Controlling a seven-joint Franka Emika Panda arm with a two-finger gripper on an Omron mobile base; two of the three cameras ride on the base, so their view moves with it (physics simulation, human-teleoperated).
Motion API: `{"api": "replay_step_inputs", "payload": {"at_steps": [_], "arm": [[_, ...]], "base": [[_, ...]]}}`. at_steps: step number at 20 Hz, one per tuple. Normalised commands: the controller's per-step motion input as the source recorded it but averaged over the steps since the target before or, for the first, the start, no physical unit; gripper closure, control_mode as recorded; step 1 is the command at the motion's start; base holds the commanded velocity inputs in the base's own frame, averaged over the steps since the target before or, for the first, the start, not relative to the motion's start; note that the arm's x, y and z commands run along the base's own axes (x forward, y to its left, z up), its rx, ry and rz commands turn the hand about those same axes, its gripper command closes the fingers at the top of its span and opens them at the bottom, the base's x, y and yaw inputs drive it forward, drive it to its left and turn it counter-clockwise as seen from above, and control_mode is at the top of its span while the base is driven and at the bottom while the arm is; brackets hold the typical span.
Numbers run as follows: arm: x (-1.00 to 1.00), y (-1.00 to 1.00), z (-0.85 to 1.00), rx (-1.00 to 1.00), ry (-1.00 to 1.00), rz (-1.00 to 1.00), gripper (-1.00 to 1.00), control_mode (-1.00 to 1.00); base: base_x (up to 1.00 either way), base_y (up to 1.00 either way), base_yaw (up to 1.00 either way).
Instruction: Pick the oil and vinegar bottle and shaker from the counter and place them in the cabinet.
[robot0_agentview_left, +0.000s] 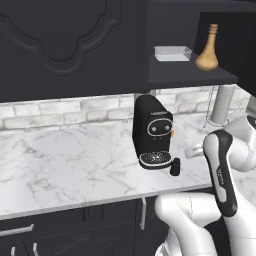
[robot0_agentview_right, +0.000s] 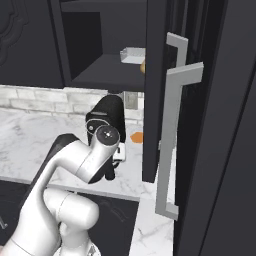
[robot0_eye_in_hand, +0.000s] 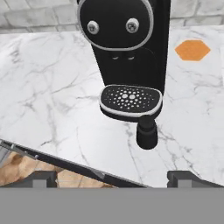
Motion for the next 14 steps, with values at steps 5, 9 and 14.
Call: {"api": "replay_step_inputs", "payload": {"at_steps": [5,9,14], "arm": [[-0.02,0.02,-0.39,-0.03,0.04,0.00,-1.00,-1.00],[0.00,0.04,-0.48,0.00,0.01,0.01,-1.00,-1.00],[0.01,0.07,-0.38,0.00,0.00,0.01,-1.00,-1.00]], "base": [[0.00,0.00,0.00],[0.00,0.00,0.00],[0.00,0.00,0.00]]}}
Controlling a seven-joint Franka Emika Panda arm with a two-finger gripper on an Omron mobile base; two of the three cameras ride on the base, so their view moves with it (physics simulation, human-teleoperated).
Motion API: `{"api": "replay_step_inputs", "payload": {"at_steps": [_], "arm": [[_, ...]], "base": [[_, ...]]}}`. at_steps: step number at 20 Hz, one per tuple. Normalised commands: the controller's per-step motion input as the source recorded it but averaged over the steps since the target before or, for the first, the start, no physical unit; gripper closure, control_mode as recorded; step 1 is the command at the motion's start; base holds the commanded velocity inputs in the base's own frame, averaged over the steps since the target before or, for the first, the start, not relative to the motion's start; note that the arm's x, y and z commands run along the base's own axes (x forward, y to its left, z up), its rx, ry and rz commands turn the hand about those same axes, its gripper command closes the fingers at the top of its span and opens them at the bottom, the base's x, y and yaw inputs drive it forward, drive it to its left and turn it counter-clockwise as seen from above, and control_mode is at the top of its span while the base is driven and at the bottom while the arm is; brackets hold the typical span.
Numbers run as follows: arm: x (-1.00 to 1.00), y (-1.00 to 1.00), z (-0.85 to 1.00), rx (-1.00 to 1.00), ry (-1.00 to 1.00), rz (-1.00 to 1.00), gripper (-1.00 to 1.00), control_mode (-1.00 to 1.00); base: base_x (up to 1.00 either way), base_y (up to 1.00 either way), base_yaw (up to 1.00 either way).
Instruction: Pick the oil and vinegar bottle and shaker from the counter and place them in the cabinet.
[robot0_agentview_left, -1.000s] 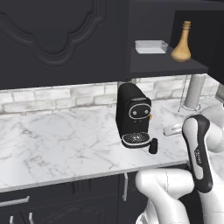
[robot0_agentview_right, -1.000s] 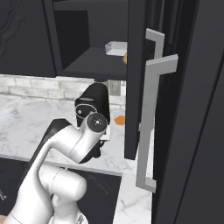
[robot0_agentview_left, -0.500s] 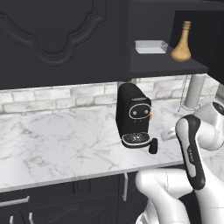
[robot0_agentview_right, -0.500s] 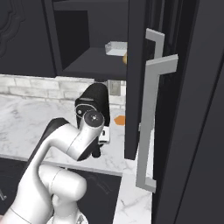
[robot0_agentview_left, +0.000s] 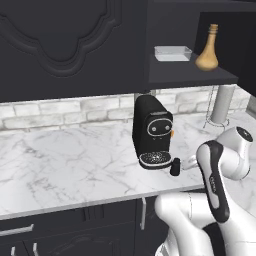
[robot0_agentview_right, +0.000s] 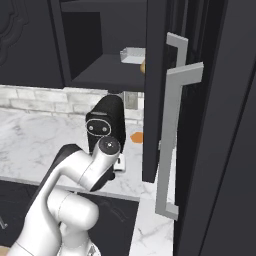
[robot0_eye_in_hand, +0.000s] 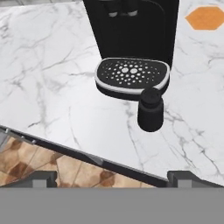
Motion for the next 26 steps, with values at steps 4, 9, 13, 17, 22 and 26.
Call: {"api": "replay_step_inputs", "payload": {"at_steps": [4,9,13,17,22,26], "arm": [[0.10,0.14,-0.34,0.00,0.03,0.00,-1.00,-1.00],[0.17,0.15,-0.25,-0.01,0.06,0.00,-1.00,-1.00],[0.12,0.03,-0.15,-0.04,0.07,-0.01,-1.00,-1.00],[0.15,0.00,-0.05,-0.06,0.06,-0.03,-1.00,-1.00],[0.27,0.00,-0.15,-0.04,0.03,0.00,-1.00,-1.00],[0.28,0.00,-0.19,0.00,0.00,0.00,-1.00,-1.00]], "base": [[0.00,0.00,0.00],[0.00,0.00,0.00],[0.00,0.00,0.00],[0.00,0.00,0.00],[0.00,0.00,0.00],[0.00,0.00,0.00]]}}
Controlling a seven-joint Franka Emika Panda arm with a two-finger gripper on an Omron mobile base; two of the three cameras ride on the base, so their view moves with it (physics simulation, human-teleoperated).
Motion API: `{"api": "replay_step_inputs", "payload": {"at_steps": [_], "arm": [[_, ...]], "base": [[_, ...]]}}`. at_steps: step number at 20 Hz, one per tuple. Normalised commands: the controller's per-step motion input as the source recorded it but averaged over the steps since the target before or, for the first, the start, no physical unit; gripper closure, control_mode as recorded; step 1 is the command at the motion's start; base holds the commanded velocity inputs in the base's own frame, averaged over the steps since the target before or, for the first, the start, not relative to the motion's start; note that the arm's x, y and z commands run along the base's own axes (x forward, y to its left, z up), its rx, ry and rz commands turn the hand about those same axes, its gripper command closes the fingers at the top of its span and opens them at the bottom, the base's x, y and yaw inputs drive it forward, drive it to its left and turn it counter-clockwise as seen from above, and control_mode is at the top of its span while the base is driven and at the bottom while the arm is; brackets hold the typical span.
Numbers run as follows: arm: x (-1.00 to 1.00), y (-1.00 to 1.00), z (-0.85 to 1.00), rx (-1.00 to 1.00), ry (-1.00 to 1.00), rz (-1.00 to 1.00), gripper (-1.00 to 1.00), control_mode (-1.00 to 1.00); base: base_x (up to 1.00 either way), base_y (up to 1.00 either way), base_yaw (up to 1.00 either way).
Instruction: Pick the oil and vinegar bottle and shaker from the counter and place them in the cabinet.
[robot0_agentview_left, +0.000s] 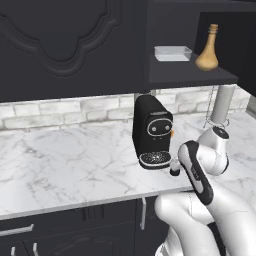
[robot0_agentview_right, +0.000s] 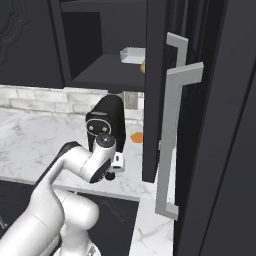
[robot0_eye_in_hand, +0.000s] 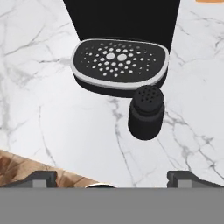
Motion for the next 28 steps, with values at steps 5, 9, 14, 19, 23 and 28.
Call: {"api": "replay_step_inputs", "payload": {"at_steps": [5,9,14,19,23,28], "arm": [[0.28,0.00,-0.32,0.00,0.00,0.00,-1.00,-1.00],[0.26,0.00,-0.45,-0.02,0.02,0.00,-1.00,-1.00],[0.27,0.00,-0.37,-0.04,0.01,0.00,-1.00,-1.00],[0.25,0.00,-0.26,-0.04,0.00,0.00,-1.00,-1.00],[0.20,0.01,-0.21,0.00,0.00,0.00,-1.00,-1.00],[0.21,0.05,-0.23,-0.01,0.00,0.00,1.00,-1.00]], "base": [[0.00,0.00,0.00],[0.00,0.00,0.00],[0.00,0.00,0.00],[0.00,0.00,0.00],[0.00,0.00,0.00],[0.00,0.00,0.00]]}}
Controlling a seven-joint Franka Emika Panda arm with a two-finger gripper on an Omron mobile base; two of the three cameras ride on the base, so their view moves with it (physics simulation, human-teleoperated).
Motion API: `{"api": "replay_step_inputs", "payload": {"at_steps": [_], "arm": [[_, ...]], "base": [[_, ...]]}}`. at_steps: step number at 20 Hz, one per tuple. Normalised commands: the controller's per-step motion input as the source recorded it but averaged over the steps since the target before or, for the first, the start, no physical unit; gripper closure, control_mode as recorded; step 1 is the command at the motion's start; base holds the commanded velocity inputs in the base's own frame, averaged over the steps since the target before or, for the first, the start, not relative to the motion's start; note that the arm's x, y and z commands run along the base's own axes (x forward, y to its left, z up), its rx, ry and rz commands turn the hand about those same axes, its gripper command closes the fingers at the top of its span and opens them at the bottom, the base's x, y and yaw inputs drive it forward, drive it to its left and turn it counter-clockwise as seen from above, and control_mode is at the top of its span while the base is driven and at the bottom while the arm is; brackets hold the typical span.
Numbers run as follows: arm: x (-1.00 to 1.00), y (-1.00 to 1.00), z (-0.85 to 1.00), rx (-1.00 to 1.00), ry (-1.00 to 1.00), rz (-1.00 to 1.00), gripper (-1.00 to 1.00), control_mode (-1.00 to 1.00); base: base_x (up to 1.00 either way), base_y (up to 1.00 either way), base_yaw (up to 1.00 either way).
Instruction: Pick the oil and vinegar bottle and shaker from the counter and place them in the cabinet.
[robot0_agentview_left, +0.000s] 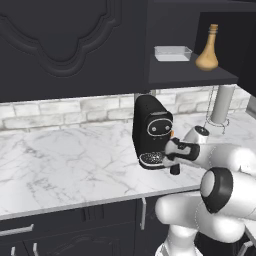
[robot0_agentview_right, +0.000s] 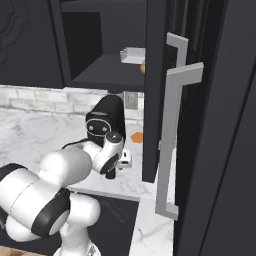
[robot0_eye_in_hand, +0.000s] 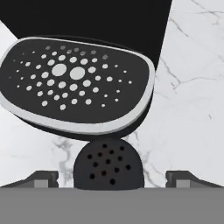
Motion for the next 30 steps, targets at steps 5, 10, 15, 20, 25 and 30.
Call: {"api": "replay_step_inputs", "payload": {"at_steps": [5,10,15,20,25,30], "arm": [[0.15,0.02,-0.27,0.00,0.00,0.00,1.00,-1.00],[-0.01,0.00,-0.10,0.00,0.00,0.00,1.00,-1.00],[-0.40,0.00,0.29,-0.05,-0.01,0.00,1.00,-1.00],[-0.52,0.00,0.53,-0.08,-0.02,0.00,1.00,-1.00],[-0.35,0.00,0.71,-0.02,-0.03,0.00,1.00,-1.00],[-0.16,0.00,0.73,0.00,-0.06,0.01,1.00,-1.00]], "base": [[0.00,0.00,0.00],[0.00,0.00,0.00],[0.00,0.00,0.00],[0.00,0.00,0.00],[0.00,0.00,0.00],[0.00,0.00,0.00]]}}
